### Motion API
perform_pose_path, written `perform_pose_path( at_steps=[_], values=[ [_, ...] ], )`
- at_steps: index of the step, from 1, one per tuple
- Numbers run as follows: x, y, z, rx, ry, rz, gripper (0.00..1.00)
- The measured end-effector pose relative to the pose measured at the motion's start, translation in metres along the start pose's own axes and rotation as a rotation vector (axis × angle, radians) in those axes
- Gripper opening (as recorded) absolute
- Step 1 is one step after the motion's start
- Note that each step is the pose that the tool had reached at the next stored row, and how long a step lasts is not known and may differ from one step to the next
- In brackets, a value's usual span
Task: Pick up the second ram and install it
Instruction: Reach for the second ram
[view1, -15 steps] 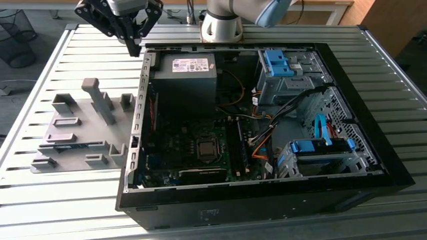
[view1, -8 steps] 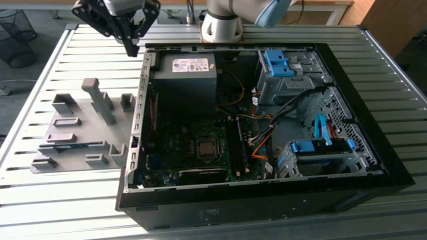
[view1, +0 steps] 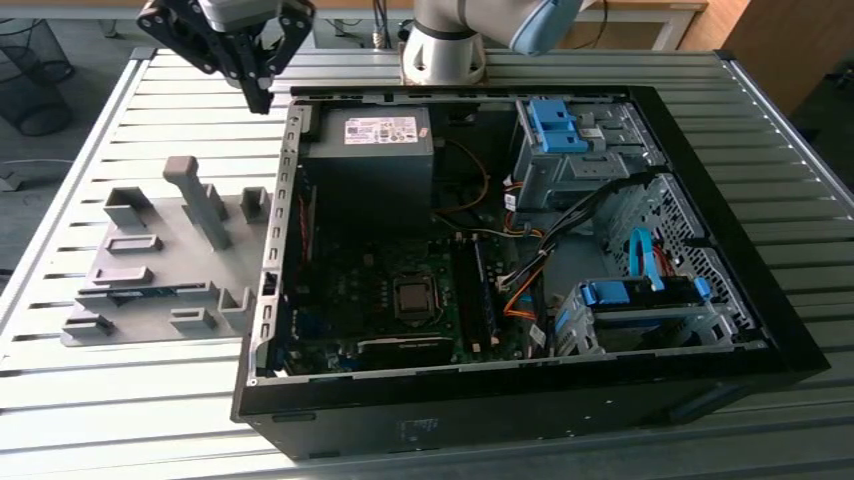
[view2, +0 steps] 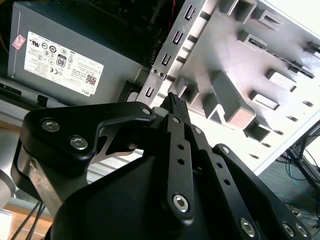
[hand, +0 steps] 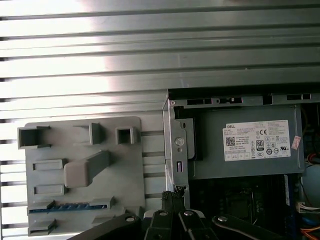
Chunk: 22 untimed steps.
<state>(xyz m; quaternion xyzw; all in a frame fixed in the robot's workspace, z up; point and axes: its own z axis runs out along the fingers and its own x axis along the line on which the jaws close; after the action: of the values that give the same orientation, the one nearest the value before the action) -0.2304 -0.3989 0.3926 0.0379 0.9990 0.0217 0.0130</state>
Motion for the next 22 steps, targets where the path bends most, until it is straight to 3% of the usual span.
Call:
perform_pose_path(
  at_steps=[22],
  values=[
    [0.0153, -0.0012, -0.0002, -0.0001, -0.0001, 0.000, 0.10]
  ],
)
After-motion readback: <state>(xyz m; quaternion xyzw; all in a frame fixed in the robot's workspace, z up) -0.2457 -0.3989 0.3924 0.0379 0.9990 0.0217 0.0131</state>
